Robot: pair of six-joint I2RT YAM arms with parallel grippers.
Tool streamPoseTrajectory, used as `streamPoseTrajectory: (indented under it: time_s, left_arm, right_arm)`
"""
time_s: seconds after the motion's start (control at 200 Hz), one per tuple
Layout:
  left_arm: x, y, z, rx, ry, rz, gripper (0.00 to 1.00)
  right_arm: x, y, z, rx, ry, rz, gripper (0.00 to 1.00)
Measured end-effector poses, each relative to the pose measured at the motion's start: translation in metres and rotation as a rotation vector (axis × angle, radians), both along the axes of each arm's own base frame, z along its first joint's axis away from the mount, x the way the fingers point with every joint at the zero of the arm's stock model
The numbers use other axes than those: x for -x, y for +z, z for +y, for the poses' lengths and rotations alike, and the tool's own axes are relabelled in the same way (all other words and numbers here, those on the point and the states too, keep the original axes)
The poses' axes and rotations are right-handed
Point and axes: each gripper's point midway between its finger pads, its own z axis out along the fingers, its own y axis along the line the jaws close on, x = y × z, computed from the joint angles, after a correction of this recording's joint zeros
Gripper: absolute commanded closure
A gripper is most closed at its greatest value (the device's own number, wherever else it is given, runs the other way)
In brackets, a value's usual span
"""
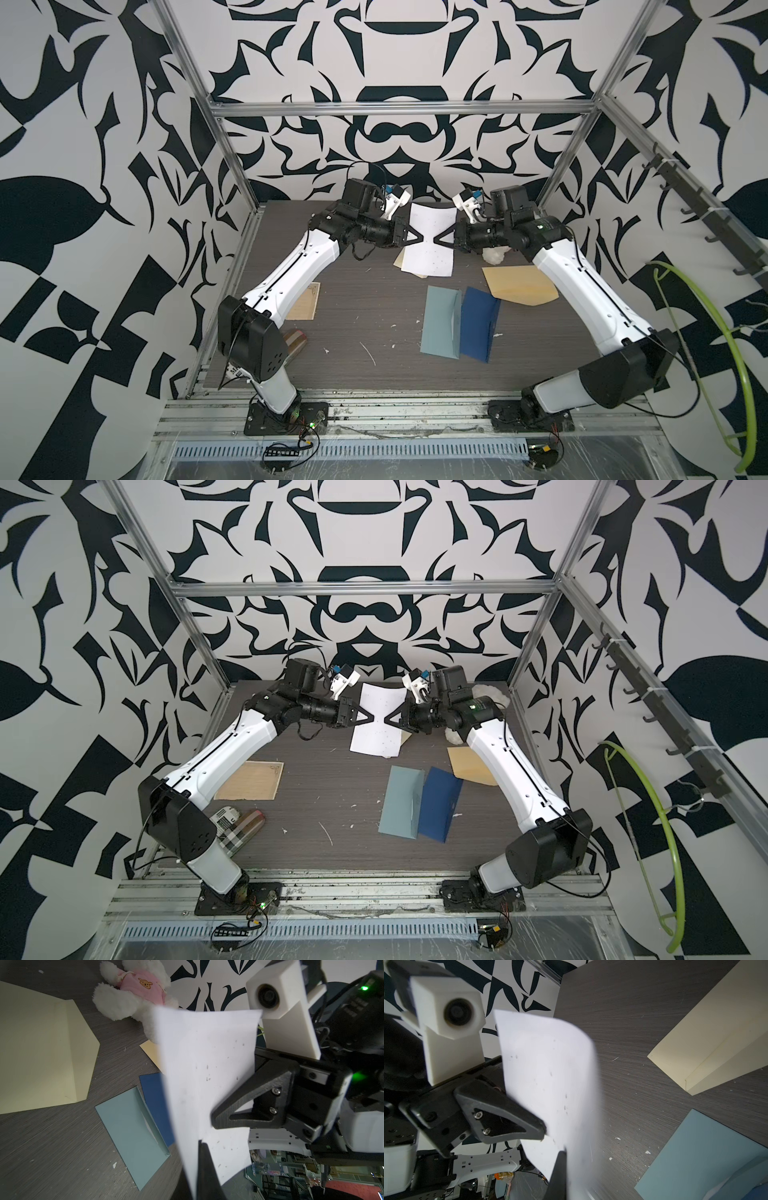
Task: Take the letter paper out of the envelope
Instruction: Unfold the letter paper, then place the letter paper at the center of the board.
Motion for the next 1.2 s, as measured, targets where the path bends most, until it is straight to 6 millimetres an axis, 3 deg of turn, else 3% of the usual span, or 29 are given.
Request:
streamPoseTrajectory:
  time_s: [0.15,0.255,0.41,0.57,0.74,0.83,1.005,1.105,1.204]
  left_arm:
    - [-0.008,-0.005,0.002,-0.043,0.041,-0.005,1.00]
    - [-0.021,-0.009,0.011,-0.120,0.121,-0.023,1.00]
    - [-0.053,-0.020,0.041,-0.337,0.323,-0.055,1.00]
    - [-0.091,-0.052,0.096,-0.666,0.533,-0.083,1.00]
    - [-0.126,-0.101,0.169,-1.068,0.656,-0.117,1.00]
    - [-0.145,-0.130,0.217,-1.254,0.697,-0.090,1.00]
    - [-0.181,-0.167,0.297,-1.460,0.783,-0.030,1.00]
    - [-0.196,-0.183,0.323,-1.486,0.809,0.002,1.00]
    - [-0.205,-0.200,0.331,-1.477,0.796,0.019,1.00]
  right_arm:
    - [-0.001,-0.005,-0.003,0.040,-0.027,0.006,0.70]
    - [-0.008,-0.011,-0.018,0.135,-0.112,0.002,0.51]
    - [-0.021,-0.014,-0.060,0.348,-0.295,-0.053,0.50]
    - [-0.018,-0.004,-0.086,0.473,-0.398,-0.116,0.50]
    - [-0.006,0.001,-0.068,0.520,-0.359,-0.173,0.53]
    - [-0.001,-0.002,-0.056,0.529,-0.326,-0.182,0.54]
    - [0.004,-0.006,-0.045,0.531,-0.297,-0.179,0.57]
    - [0.003,-0.011,-0.044,0.539,-0.294,-0.169,0.58]
    - [0.000,-0.017,-0.043,0.556,-0.289,-0.152,0.59]
